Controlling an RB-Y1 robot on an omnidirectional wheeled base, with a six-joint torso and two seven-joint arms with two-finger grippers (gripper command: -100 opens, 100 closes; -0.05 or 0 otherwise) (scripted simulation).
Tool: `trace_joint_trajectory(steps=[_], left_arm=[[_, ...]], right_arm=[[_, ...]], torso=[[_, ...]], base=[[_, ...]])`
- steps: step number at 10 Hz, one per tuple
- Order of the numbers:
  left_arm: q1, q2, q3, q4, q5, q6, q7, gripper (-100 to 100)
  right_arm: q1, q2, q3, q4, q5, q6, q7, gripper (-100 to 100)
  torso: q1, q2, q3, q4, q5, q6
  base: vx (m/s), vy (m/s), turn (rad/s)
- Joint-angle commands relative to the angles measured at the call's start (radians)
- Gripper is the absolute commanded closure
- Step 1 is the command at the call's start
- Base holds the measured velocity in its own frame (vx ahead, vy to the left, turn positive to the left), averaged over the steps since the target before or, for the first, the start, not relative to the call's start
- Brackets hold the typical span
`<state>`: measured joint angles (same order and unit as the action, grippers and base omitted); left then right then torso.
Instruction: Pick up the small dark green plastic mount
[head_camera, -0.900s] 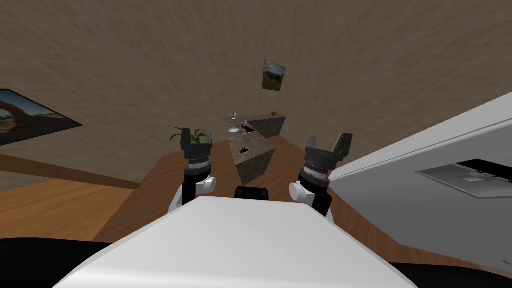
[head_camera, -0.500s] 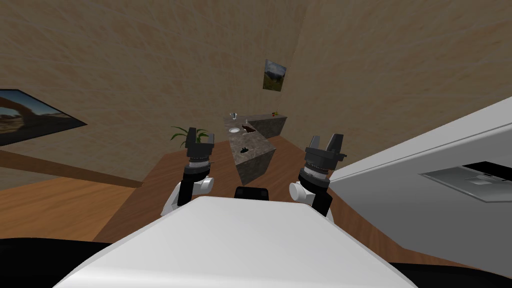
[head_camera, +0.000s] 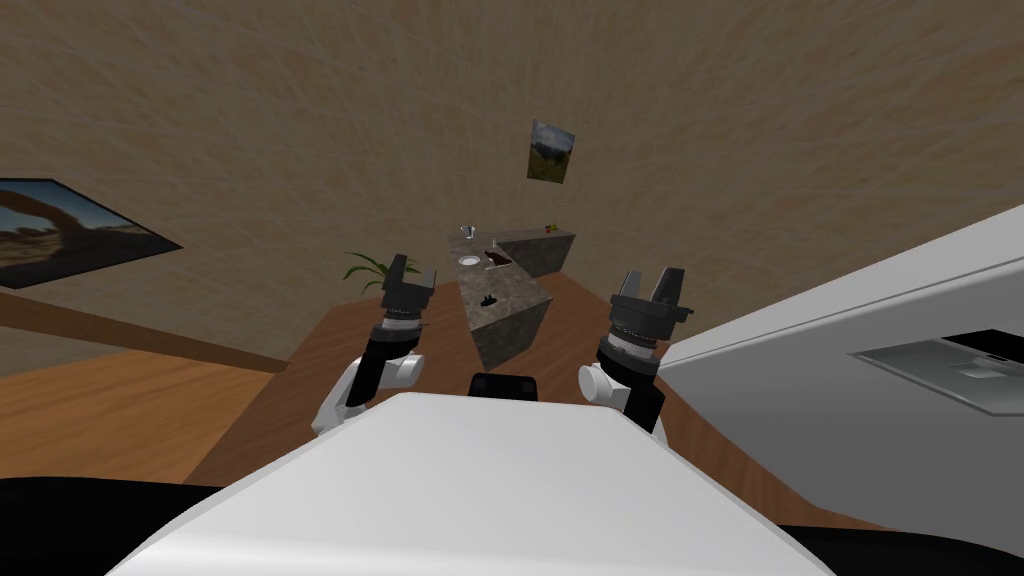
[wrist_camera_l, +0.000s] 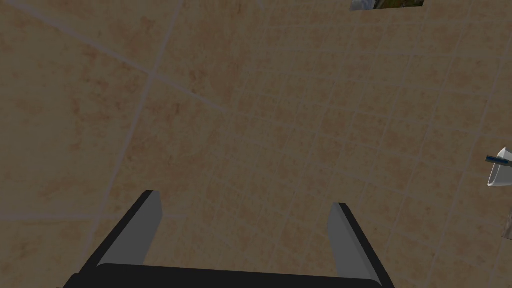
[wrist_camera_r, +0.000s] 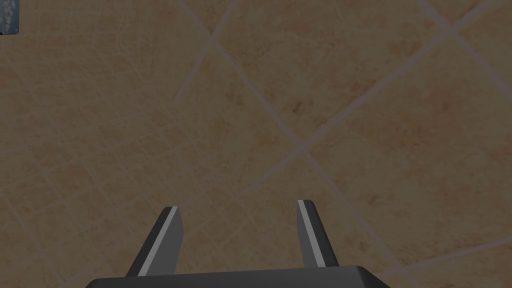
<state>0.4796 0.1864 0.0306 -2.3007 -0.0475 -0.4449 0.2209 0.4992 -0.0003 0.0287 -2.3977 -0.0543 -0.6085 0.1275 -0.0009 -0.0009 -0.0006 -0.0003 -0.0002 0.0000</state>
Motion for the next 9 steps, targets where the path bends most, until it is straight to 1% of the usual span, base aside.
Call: trace_joint_trajectory(steps=[1, 2, 3, 4, 5, 6, 7, 8, 9], left_arm=[[-0.005, 0.031, -0.007, -0.008, 0.011, 0.05, 0.012, -100], [-0.005, 0.031, -0.007, -0.008, 0.011, 0.066, 0.012, -100], [-0.01, 0.059, -0.01, -0.012, 0.023, 0.102, 0.025, -100], [-0.01, 0.059, -0.01, -0.012, 0.023, 0.12, 0.025, -100], [-0.014, 0.086, -0.013, -0.016, 0.036, 0.154, 0.038, -100], [-0.014, 0.086, -0.013, -0.016, 0.036, 0.177, 0.038, -100], [-0.02, 0.112, -0.016, -0.019, 0.051, 0.21, 0.052, -100], [-0.02, 0.112, -0.016, -0.019, 0.051, 0.238, 0.052, -100], [-0.026, 0.139, -0.017, -0.021, 0.068, 0.268, 0.067, -100]], right_arm=[[0.0, 0.0, 0.0, 0.0, 0.0, 0.0, 0.0, 0], [0.0, 0.0, 0.0, 0.0, 0.0, 0.0, 0.0, 0], [0.0, 0.0, 0.0, 0.0, 0.0, 0.0, 0.0, 0], [0.0, 0.0, 0.0, 0.0, 0.0, 0.0, 0.0, 0], [0.0, 0.0, 0.0, 0.0, 0.0, 0.0, 0.0, 0], [0.0, 0.0, 0.0, 0.0, 0.0, 0.0, 0.0, 0], [0.0, 0.0, 0.0, 0.0, 0.0, 0.0, 0.0, 0], [0.0, 0.0, 0.0, 0.0, 0.0, 0.0, 0.0, 0], [0.0, 0.0, 0.0, 0.0, 0.0, 0.0, 0.0, 0]], torso=[[0.0, 0.0, 0.0, 0.0, 0.0, 0.0], [0.0, 0.0, 0.0, 0.0, 0.0, 0.0], [0.0, 0.0, 0.0, 0.0, 0.0, 0.0], [0.0, 0.0, 0.0, 0.0, 0.0, 0.0], [0.0, 0.0, 0.0, 0.0, 0.0, 0.0], [0.0, 0.0, 0.0, 0.0, 0.0, 0.0], [0.0, 0.0, 0.0, 0.0, 0.0, 0.0], [0.0, 0.0, 0.0, 0.0, 0.0, 0.0], [0.0, 0.0, 0.0, 0.0, 0.0, 0.0]], base=[[0.013, -0.016, 0.026], [0.009, -0.014, 0.011], [0.01, -0.02, 0.014], [0.01, -0.017, 0.014], [0.017, -0.019, 0.022], [0.014, -0.017, 0.01], [0.016, -0.023, 0.011], [0.014, -0.021, 0.009], [0.015, -0.025, 0.008]])
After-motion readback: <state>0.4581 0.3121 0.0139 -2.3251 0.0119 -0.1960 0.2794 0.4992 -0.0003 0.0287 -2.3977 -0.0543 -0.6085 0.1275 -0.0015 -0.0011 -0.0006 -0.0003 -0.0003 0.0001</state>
